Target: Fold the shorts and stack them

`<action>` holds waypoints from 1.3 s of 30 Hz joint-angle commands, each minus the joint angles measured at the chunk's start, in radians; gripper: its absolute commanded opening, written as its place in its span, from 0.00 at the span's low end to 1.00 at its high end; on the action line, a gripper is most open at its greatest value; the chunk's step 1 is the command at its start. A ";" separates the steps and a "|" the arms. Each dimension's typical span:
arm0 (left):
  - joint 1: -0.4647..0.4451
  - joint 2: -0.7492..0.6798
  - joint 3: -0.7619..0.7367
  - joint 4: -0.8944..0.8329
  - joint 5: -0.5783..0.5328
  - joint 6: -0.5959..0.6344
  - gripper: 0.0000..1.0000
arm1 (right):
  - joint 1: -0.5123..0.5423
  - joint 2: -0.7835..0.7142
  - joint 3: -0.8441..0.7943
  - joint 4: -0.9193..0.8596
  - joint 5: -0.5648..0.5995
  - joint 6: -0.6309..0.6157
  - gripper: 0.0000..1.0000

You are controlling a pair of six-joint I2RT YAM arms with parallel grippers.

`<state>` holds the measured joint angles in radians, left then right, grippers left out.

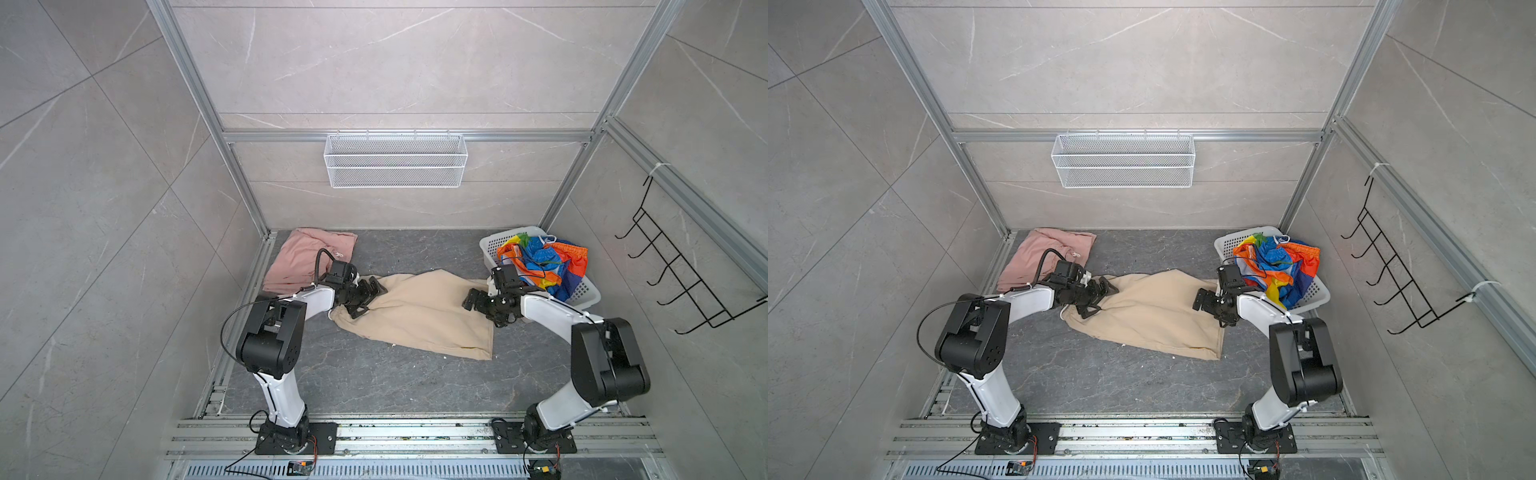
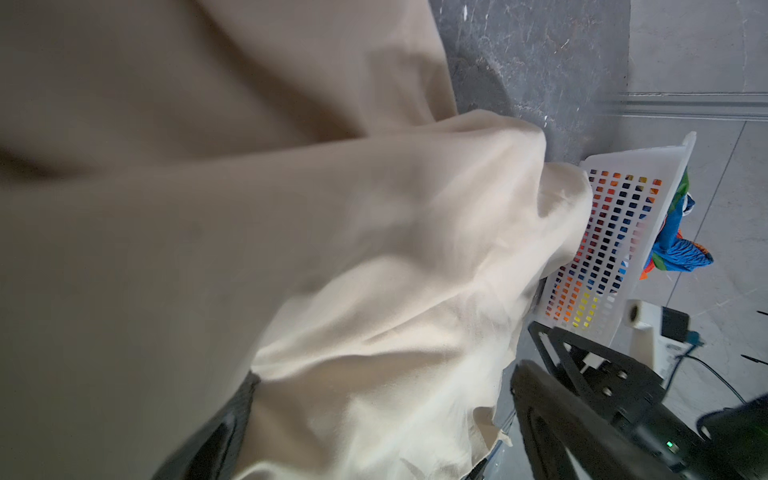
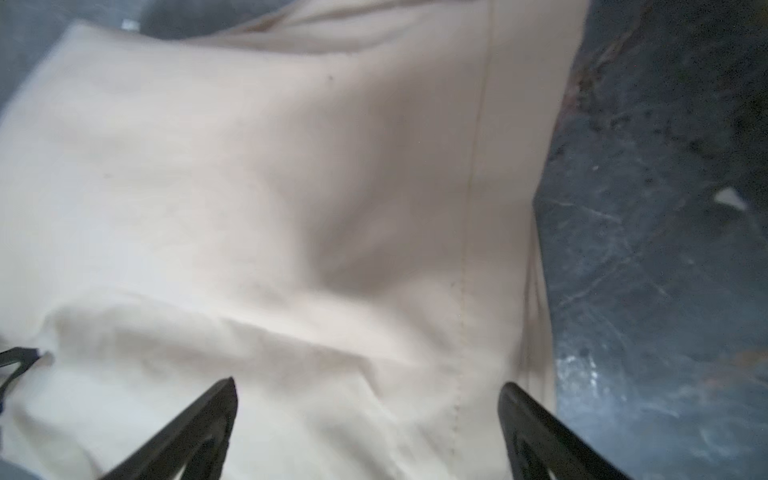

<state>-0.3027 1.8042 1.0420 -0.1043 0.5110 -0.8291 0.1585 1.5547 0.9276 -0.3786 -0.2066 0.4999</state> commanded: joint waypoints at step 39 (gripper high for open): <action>0.047 0.209 0.197 -0.355 -0.288 0.324 0.53 | 0.048 0.038 -0.093 0.035 -0.093 -0.085 0.99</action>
<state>-0.2371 1.9484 1.2556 -0.3668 0.2359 -0.5400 0.2173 1.5833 0.8452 -0.3565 -0.2806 0.4282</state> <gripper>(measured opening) 0.577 0.992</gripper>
